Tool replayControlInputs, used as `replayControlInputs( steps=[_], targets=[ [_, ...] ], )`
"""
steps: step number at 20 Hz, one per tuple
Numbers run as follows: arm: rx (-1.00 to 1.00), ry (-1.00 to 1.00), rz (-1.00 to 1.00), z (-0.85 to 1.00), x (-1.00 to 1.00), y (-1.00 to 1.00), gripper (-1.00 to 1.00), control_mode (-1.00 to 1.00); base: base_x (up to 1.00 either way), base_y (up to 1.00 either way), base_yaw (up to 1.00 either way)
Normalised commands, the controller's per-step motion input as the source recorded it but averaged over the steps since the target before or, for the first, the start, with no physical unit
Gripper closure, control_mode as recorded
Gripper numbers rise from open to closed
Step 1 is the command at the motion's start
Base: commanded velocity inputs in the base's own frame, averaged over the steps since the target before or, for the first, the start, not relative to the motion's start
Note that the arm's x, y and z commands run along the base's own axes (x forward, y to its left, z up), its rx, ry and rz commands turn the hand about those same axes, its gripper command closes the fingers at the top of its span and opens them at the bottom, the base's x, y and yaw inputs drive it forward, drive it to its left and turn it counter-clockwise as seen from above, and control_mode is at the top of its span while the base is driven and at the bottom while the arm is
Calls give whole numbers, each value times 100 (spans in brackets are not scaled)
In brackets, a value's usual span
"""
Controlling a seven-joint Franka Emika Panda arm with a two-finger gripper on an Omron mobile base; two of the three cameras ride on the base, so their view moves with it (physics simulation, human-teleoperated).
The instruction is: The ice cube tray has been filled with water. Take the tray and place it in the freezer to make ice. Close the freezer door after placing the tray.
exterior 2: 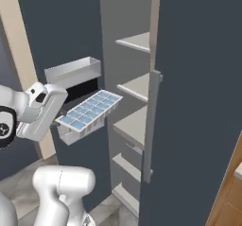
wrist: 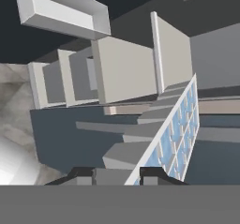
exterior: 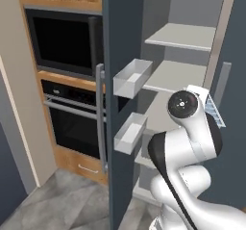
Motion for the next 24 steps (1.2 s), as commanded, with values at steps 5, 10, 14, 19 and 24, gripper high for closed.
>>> replayControlInputs(
  steps=[5,10,14,19,24],
  targets=[
    [0,0,0,0,0,0,100,100,21,-42,14],
    [0,0,0,0,0,0,100,100,19,-35,10],
    [0,0,0,0,0,0,100,100,22,-38,9],
    [0,0,0,0,0,0,100,100,19,-37,8],
    [0,0,0,0,0,0,100,100,14,-38,7]
  ],
)
